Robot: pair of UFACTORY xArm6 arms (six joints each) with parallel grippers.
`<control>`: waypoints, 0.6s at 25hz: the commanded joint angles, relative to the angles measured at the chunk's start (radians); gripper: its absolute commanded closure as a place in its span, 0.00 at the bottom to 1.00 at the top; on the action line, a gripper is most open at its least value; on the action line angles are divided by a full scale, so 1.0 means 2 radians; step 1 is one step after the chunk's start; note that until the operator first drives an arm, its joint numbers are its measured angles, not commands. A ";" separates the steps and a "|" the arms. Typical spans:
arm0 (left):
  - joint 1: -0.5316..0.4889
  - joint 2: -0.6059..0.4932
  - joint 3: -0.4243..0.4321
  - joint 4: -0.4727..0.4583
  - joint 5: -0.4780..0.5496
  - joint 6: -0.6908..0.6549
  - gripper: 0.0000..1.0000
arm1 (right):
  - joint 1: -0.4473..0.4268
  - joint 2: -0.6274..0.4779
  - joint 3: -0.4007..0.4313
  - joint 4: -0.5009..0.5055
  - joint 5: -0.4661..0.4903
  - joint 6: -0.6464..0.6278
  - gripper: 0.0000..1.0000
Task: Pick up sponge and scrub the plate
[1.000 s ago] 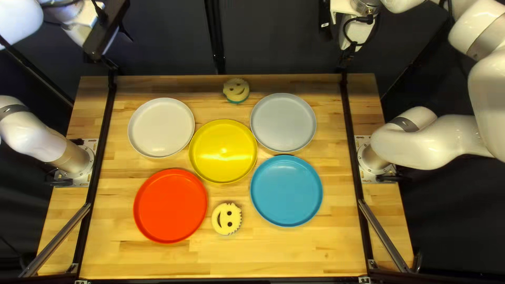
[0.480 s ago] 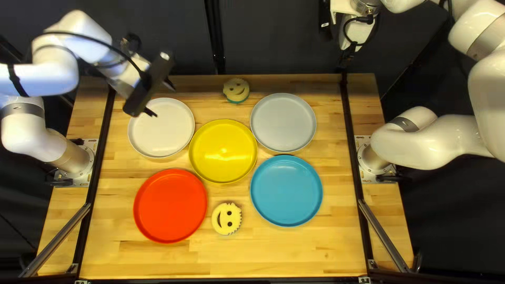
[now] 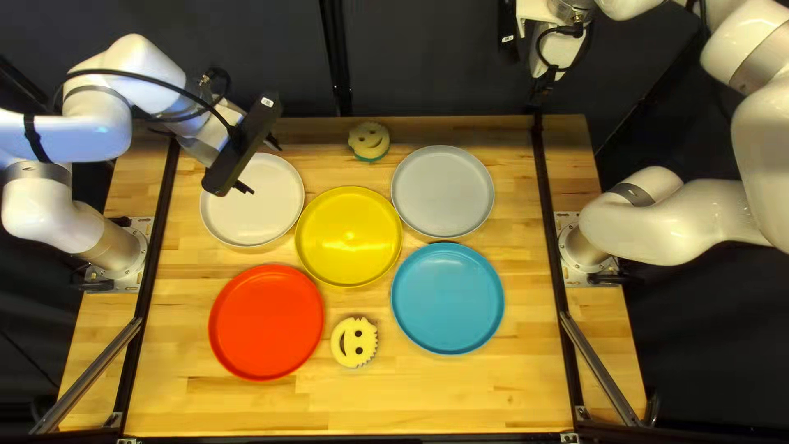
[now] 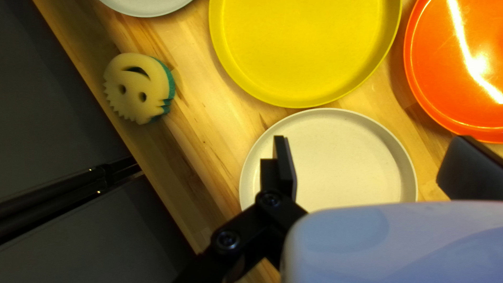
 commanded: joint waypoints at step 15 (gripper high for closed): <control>-0.132 0.140 -0.074 0.080 -0.068 -0.133 0.00 | 0.000 0.000 0.000 0.000 0.000 0.000 0.00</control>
